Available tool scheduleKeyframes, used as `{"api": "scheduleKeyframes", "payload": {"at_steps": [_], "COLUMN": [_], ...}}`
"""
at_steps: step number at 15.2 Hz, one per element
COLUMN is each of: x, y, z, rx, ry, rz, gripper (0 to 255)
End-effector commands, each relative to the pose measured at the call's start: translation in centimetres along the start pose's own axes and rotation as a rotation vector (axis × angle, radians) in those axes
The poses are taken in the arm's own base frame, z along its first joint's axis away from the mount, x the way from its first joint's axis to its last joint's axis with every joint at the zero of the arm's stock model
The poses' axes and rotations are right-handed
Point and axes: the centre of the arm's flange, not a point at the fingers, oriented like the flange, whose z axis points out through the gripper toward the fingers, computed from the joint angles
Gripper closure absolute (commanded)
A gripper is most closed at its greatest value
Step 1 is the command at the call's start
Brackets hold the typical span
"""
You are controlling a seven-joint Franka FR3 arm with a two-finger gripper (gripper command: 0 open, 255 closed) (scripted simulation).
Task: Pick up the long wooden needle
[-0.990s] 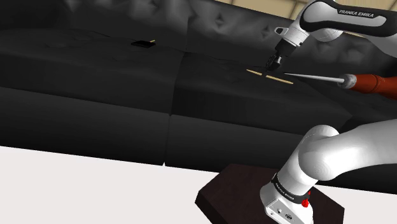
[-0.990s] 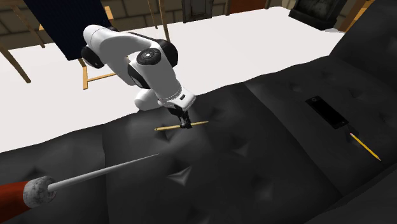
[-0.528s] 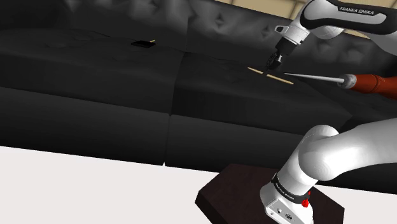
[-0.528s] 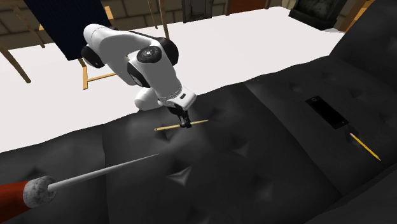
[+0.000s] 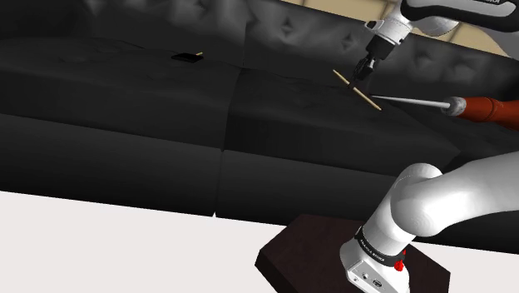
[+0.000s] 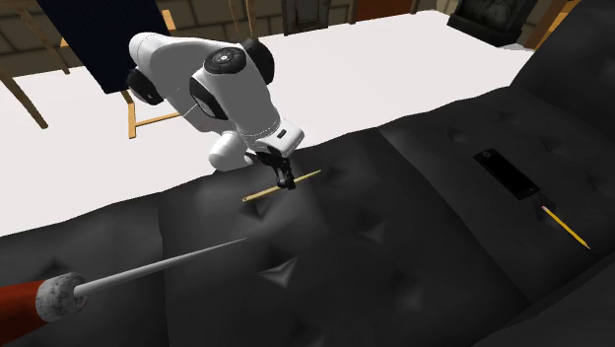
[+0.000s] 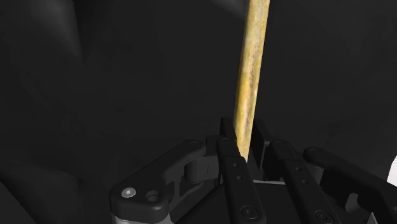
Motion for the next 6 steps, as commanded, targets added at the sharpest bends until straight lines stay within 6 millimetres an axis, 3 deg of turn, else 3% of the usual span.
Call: {"api": "scheduleKeyframes", "payload": {"at_steps": [1,6], "x": [0.2,0.6], "y": [0.0,0.0], "z": [-0.9,-2.6], "rx": [0.0,0.0], "ry": [0.0,0.0], "rz": [0.0,0.0], "gripper": [255,255]}}
